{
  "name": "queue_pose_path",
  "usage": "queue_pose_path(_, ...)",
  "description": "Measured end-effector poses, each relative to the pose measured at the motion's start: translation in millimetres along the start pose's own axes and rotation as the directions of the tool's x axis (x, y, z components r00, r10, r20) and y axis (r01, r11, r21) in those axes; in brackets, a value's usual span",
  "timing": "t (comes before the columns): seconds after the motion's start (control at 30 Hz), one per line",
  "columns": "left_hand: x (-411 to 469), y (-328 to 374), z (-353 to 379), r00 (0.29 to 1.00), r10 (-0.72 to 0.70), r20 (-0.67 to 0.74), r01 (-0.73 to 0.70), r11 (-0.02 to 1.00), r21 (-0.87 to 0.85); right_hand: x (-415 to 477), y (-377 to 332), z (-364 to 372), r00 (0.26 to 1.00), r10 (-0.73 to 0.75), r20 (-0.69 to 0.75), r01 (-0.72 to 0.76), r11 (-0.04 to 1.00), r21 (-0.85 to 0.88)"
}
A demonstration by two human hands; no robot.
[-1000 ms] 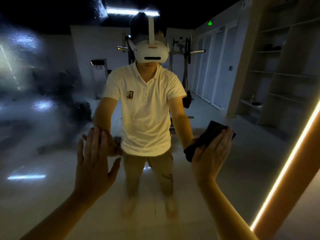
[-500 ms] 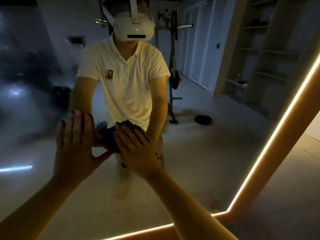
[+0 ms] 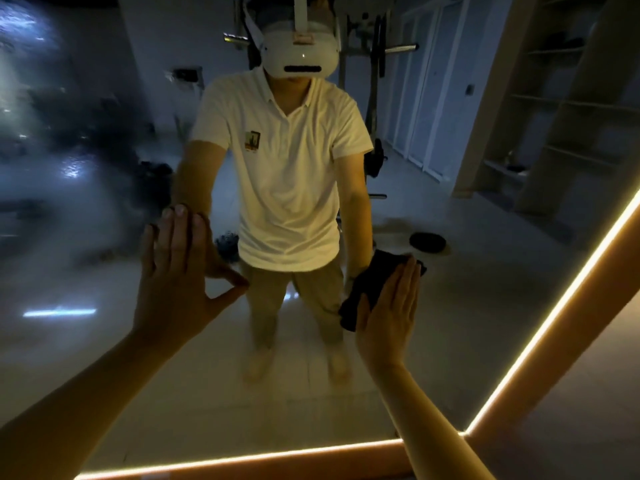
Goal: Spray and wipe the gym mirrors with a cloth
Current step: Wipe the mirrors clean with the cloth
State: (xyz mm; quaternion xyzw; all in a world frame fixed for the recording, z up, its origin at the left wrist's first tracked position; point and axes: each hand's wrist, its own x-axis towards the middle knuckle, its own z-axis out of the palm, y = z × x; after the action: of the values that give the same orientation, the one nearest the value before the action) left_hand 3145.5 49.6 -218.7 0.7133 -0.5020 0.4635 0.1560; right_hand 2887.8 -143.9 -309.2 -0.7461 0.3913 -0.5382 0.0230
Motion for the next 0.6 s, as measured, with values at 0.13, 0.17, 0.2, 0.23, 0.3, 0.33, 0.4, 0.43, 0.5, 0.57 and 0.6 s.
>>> queue_pose_path(0.13,0,1,-2,1.000,-0.006,0.025,0.006,1.000,-0.014,-4,-75,24,0.948,-0.318,0.030,0.319,0.943,-0.096)
queue_pose_path(0.17,-1,1,-3,1.000,-0.006,0.028,0.007,1.000,-0.027,-2,-94,30,0.910,-0.411,0.044,0.414,0.903,-0.112)
queue_pose_path(0.2,-1,1,-5,1.000,-0.004,0.030,0.005,0.999,-0.040,2,-113,35,0.870,-0.491,0.043,0.492,0.863,-0.111)
queue_pose_path(0.23,-1,1,-8,0.999,0.003,0.034,-0.001,0.998,-0.055,8,-129,39,0.832,-0.553,0.039,0.554,0.827,-0.095)
queue_pose_path(0.3,0,-2,-17,0.998,0.024,0.056,-0.020,0.996,-0.085,26,-148,39,0.766,-0.642,0.040,0.643,0.762,-0.075)
queue_pose_path(0.33,0,-4,-22,0.997,0.037,0.074,-0.030,0.995,-0.092,35,-150,34,0.743,-0.667,0.049,0.668,0.739,-0.087)
queue_pose_path(0.4,1,-11,-32,0.992,0.064,0.106,-0.054,0.994,-0.095,56,-142,18,0.734,-0.674,0.078,0.678,0.724,-0.128)
queue_pose_path(0.43,2,-15,-37,0.991,0.078,0.106,-0.067,0.993,-0.099,68,-135,8,0.756,-0.649,0.078,0.653,0.742,-0.151)
queue_pose_path(0.5,7,-22,-45,0.993,0.095,0.063,-0.087,0.989,-0.120,96,-122,-13,0.846,-0.533,0.021,0.529,0.834,-0.156)
queue_pose_path(0.57,16,-30,-53,0.997,0.078,-0.003,-0.077,0.985,-0.156,130,-118,-34,0.927,-0.368,-0.076,0.359,0.927,-0.106)
queue_pose_path(0.6,24,-34,-57,0.998,0.059,-0.026,-0.062,0.983,-0.172,147,-120,-42,0.947,-0.296,-0.125,0.288,0.954,-0.079)
